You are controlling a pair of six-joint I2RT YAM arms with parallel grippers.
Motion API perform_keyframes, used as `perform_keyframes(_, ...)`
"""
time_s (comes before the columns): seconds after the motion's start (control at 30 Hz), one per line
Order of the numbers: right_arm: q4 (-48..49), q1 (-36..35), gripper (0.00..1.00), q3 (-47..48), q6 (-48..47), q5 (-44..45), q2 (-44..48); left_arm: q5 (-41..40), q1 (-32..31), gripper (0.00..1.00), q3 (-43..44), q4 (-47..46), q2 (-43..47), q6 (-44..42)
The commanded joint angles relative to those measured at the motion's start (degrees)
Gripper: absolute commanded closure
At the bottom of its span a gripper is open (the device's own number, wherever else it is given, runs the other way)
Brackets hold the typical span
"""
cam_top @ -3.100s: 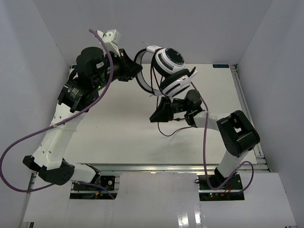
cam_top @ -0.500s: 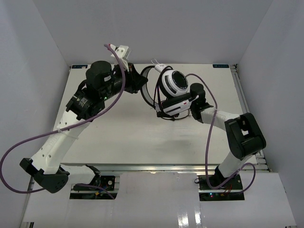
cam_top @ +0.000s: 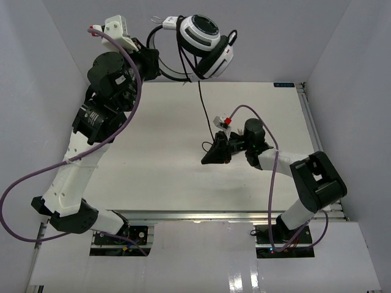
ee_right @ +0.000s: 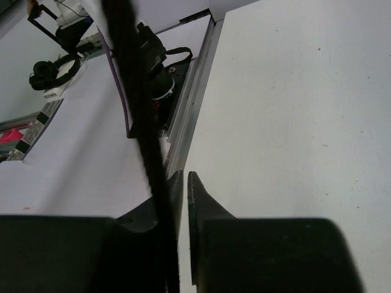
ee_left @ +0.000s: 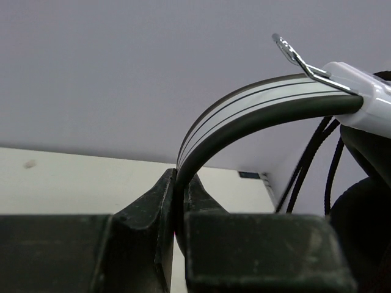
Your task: Wrap the headphones
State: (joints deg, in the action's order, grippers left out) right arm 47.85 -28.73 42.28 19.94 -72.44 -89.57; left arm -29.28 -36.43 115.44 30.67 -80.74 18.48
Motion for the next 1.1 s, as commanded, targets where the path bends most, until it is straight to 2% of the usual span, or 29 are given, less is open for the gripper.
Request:
perform_keyframes(0.0,-26.5,-1.1,0.92,4.9,-22.5,8.7,8.9,-12.9,3.5,1.00,-8.8,-4.7,1.2,-6.6)
perform_keyframes(0.03,-33.9,-1.8,0.92,6.8,-30.6,12.4,10.3,-12.4,5.2,1.00,-11.7,-4.7,1.6,-6.9)
perform_keyframes(0.17,-52.4,-7.3,0.92,13.1,-43.5,26.5,15.6,-8.1,12.7,1.00,-19.7,-3.8,1.7,-3.9)
perform_keyframes(0.27,-58.7,-12.2,0.92,17.2,-51.0,35.5,18.6,-7.6,14.7,1.00,-25.3,-4.4,-0.2,-4.9)
perform_keyframes(0.43,-70.2,-18.8,0.92,25.7,-59.0,42.1,17.6,-4.2,16.5,1.00,-28.3,-2.5,-7.7,-3.7)
perform_keyframes(0.57,-72.7,-20.2,0.92,30.8,-62.4,45.3,15.6,-0.5,16.6,1.00,-29.5,-1.1,-10.6,-2.2)
perform_keyframes(0.67,-71.6,-20.6,0.92,34.2,-64.5,51.4,14.0,6.0,16.4,1.00,-31.3,-0.7,-11.0,-2.3)
perform_keyframes(0.73,-68.9,-20.6,0.92,35.8,-66.1,59.4,13.1,10.2,16.0,1.00,-34.6,-0.7,-10.2,-3.0)
perform_keyframes(0.87,-62.8,-17.6,0.92,39.0,-64.5,66.9,10.3,22.1,15.2,1.00,-44.9,-3.7,-4.4,-6.1)
perform_keyframes(0.97,-60.1,-15.9,0.92,40.6,-62.6,68.2,7.2,29.1,15.0,1.00,-53.0,-6.7,1.5,-7.1)
perform_keyframes(1.07,-57.3,-14.8,0.92,40.6,-61.2,69.1,4.6,36.5,14.0,1.00,-56.8,-6.6,4.9,-8.4)
